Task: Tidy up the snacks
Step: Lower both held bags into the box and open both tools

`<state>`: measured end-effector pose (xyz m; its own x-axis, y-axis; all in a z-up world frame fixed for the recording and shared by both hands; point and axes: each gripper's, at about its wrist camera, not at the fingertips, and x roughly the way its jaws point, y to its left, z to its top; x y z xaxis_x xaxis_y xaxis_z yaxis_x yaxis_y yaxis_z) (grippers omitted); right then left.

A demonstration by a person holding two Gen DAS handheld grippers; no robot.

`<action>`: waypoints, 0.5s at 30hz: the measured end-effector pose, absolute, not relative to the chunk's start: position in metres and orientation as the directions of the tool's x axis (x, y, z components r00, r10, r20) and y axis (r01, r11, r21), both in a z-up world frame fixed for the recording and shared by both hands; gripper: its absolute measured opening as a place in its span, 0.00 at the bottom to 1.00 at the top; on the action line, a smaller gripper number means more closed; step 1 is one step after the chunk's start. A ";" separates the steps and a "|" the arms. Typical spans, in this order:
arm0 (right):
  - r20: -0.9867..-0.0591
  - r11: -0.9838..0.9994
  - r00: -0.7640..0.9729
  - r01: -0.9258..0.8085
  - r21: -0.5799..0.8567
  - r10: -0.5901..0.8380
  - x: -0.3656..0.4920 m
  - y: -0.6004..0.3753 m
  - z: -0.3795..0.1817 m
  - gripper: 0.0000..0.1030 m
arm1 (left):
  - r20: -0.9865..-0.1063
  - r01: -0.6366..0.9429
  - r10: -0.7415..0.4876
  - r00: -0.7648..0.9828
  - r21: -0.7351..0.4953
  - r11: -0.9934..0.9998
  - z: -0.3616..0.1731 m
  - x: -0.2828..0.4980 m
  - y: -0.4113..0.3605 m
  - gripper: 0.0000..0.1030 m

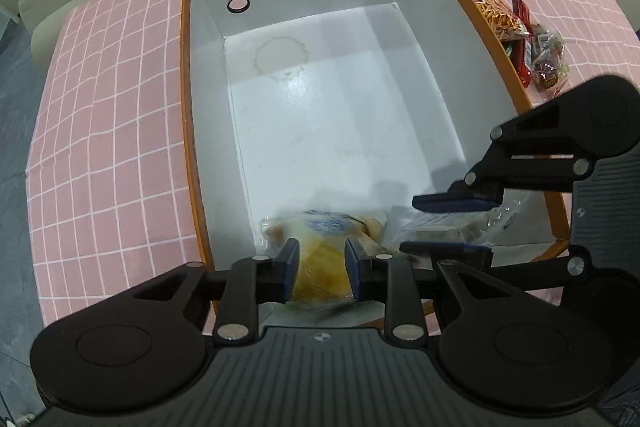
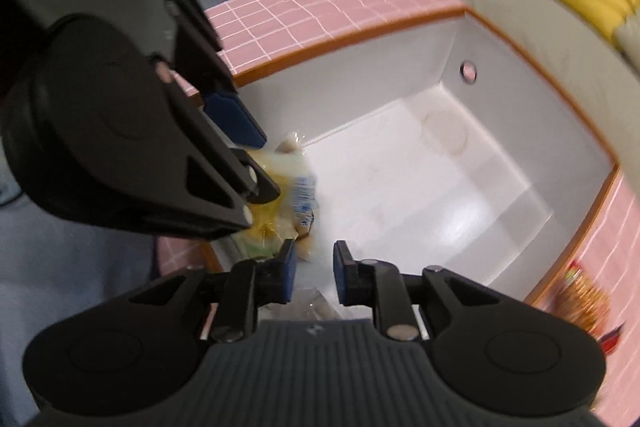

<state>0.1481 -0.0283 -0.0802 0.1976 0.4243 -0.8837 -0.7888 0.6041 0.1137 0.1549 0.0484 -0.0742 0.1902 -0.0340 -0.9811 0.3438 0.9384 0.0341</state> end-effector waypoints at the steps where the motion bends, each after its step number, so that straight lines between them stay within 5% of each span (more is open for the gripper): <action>1: -0.886 0.614 0.178 -0.776 0.141 0.429 0.151 -0.030 -0.083 0.21 | -0.981 0.342 -0.035 0.191 0.033 0.939 -0.074 0.155 0.049 0.36; 7: -0.881 0.672 0.173 -0.714 0.195 0.440 0.159 -0.042 -0.079 0.57 | -0.973 0.357 -0.033 0.226 0.052 0.933 -0.063 0.150 0.047 0.64; 15: -0.839 0.706 0.277 -0.688 0.168 0.469 0.144 -0.063 -0.038 0.75 | -0.938 0.336 -0.074 0.338 0.047 0.941 -0.026 0.134 0.043 0.72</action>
